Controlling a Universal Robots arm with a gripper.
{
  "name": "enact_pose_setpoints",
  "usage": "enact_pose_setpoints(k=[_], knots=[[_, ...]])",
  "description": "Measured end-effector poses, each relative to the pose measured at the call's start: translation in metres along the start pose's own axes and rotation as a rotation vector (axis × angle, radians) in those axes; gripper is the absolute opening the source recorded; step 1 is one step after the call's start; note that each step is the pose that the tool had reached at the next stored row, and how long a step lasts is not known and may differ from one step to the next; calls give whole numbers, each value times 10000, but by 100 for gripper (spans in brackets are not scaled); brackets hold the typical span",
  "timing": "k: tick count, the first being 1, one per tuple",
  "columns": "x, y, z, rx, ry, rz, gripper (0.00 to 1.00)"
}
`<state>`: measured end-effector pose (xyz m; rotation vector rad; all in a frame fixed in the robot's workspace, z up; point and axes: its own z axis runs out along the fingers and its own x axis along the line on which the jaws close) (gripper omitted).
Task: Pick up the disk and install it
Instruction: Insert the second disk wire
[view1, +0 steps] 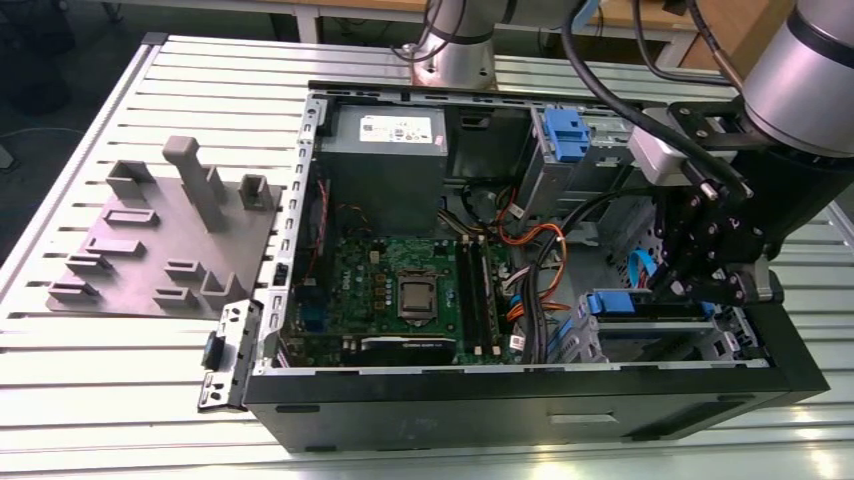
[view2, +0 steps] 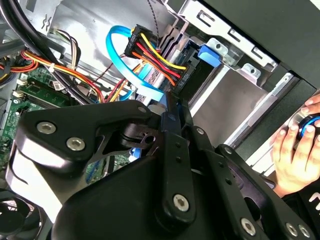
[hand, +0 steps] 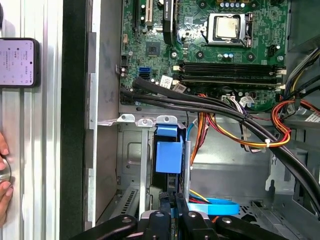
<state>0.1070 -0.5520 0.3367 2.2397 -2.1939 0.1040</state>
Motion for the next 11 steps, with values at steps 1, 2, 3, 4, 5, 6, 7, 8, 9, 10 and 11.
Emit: enact_pose_setpoints(k=[1,2,3,4,5,6,7,8,9,10,11], knots=[[0,0,-1,0,-12,1,16],[0,0,-1,0,-20,2,16],[0,0,-1,0,-26,2,16],[0,0,-1,0,-28,2,16],[0,0,-2,0,-30,2,16],[0,0,-2,0,-33,2,16],[0,0,-2,0,-38,2,16],[0,0,-1,0,-41,2,16],[0,0,-1,0,-48,2,16],[0,0,-1,0,-58,3,16],[0,0,0,1,-71,3,16]])
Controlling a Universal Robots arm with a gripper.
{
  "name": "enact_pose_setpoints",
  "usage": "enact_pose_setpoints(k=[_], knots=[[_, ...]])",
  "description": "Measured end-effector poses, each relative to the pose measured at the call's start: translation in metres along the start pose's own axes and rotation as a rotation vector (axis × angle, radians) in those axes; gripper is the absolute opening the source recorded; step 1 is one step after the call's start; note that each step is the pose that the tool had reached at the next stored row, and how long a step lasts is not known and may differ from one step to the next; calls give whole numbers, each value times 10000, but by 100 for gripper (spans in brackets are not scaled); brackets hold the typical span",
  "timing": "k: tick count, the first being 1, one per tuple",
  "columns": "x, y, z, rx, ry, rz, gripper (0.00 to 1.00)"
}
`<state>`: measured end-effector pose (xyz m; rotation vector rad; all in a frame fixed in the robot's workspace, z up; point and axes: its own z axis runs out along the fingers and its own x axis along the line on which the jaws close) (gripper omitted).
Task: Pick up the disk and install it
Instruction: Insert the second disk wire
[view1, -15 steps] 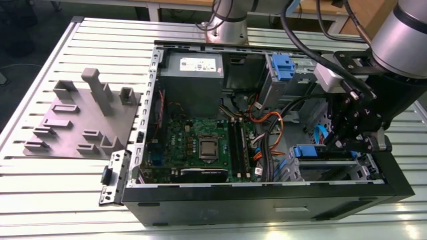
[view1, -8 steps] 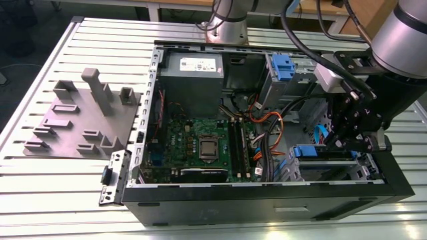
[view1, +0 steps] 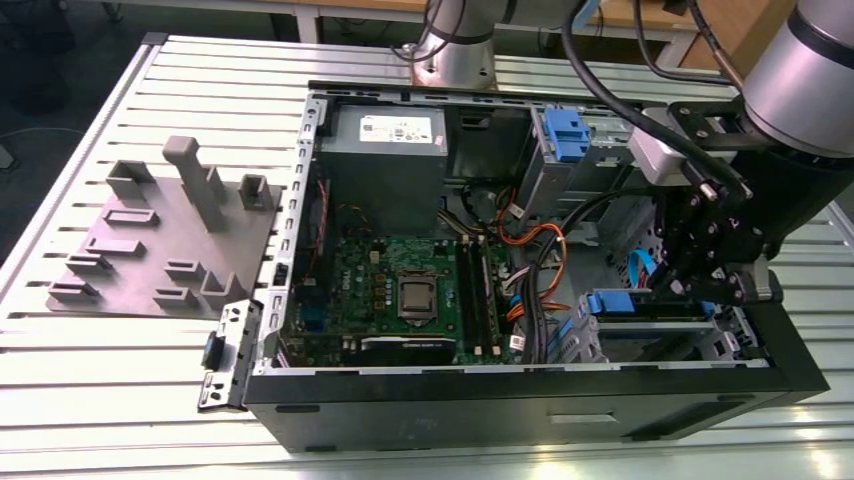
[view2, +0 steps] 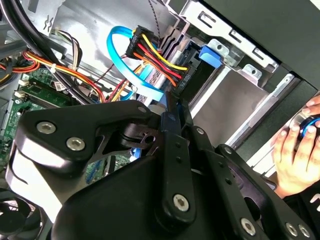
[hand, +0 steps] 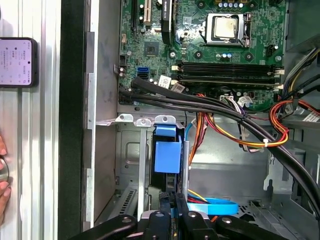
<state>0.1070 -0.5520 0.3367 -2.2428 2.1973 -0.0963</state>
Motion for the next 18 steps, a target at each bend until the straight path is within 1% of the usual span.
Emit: enact_pose_setpoints(k=[1,3,13,18], knots=[[-1,0,2,0,-12,1,16],[-1,0,8,0,-19,1,16],[1,2,49,0,-16,1,16],[1,2,53,0,-18,1,16]])
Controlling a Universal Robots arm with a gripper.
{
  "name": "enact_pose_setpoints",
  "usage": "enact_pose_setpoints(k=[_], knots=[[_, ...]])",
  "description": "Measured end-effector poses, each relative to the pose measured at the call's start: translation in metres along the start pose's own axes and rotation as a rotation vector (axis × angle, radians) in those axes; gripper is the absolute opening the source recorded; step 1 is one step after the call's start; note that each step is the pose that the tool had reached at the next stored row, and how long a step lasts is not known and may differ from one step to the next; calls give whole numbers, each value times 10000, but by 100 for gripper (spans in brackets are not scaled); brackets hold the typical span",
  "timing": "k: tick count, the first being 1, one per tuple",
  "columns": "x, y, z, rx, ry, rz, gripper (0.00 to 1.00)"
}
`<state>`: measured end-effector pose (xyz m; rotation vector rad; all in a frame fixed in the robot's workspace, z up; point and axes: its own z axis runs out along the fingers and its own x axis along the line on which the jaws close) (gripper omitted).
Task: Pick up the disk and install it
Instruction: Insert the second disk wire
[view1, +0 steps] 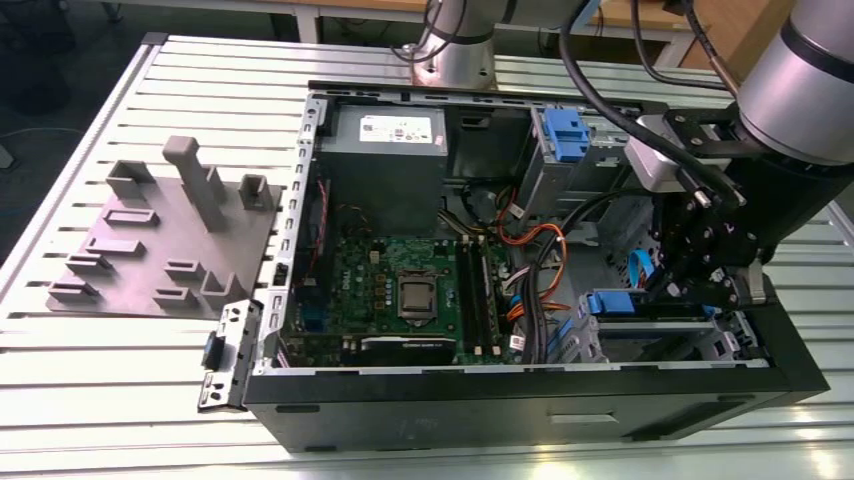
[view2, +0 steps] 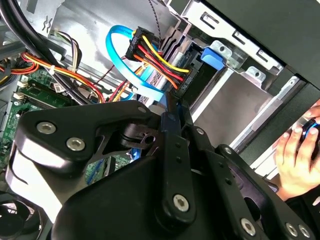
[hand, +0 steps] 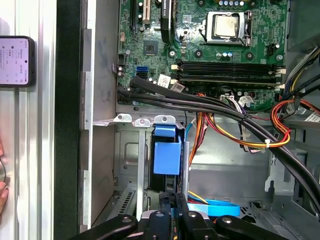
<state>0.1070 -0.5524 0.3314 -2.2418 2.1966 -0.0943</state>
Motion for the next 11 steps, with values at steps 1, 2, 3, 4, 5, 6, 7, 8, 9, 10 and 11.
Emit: enact_pose_setpoints(k=[1,2,3,4,5,6,7,8,9,10,11], knots=[[0,0,0,0,0,0,16],[0,0,0,0,-1,-1,16],[0,0,0,0,-1,0,16],[0,0,2,0,-4,0,16],[0,0,2,0,-4,0,17],[0,0,0,1,-6,0,17],[0,-1,-10,0,-8,0,23],[1,-1,-28,0,-10,0,23],[2,-2,-50,0,-17,1,23],[3,-4,-77,0,-18,1,23],[4,-4,-103,-1,-18,0,23]])
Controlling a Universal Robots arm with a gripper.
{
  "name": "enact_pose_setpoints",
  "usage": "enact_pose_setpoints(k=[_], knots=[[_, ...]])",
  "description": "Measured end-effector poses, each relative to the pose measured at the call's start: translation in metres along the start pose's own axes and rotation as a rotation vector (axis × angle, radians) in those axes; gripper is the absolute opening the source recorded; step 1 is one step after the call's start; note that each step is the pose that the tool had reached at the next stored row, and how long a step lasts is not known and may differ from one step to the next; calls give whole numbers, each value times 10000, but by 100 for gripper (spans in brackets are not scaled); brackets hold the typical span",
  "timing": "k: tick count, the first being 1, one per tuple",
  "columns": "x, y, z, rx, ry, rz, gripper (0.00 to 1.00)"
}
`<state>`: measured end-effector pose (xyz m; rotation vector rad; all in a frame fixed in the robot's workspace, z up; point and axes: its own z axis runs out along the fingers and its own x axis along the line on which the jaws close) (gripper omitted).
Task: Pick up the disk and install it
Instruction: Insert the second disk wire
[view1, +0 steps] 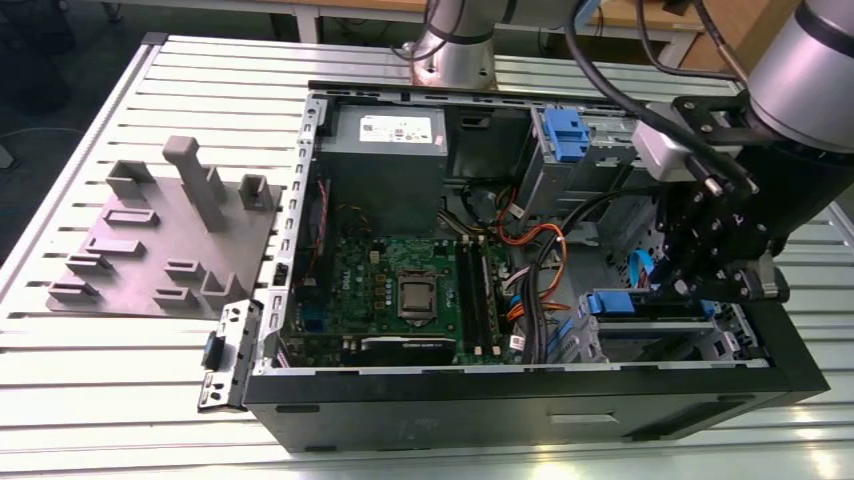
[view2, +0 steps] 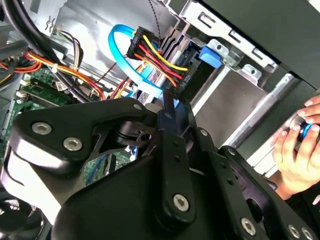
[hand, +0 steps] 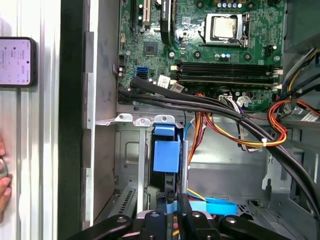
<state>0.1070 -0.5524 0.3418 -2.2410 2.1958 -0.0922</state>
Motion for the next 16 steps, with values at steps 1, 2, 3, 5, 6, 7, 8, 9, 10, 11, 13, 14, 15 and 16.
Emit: enact_pose_setpoints(k=[1,2,3,5,6,7,8,9,10,11,13,14,15,16], knots=[[0,-1,-22,-1,-1,0,23],[1,-2,-34,0,0,0,23],[1,-2,-35,0,-3,0,23],[0,-2,-35,-1,-4,0,22],[1,-2,-35,-1,-3,0,15],[1,-2,-37,-1,-1,0,11],[1,-2,-37,-1,-1,0,11],[1,-2,-37,-1,-1,0,11],[1,-2,-38,-1,-1,0,11],[1,-2,-39,-1,-1,0,11],[1,-2,-40,-1,-1,0,11],[1,-2,-40,-1,-1,0,11],[1,-2,-40,-1,-1,0,11],[1,-2,-40,-1,-1,0,11]])
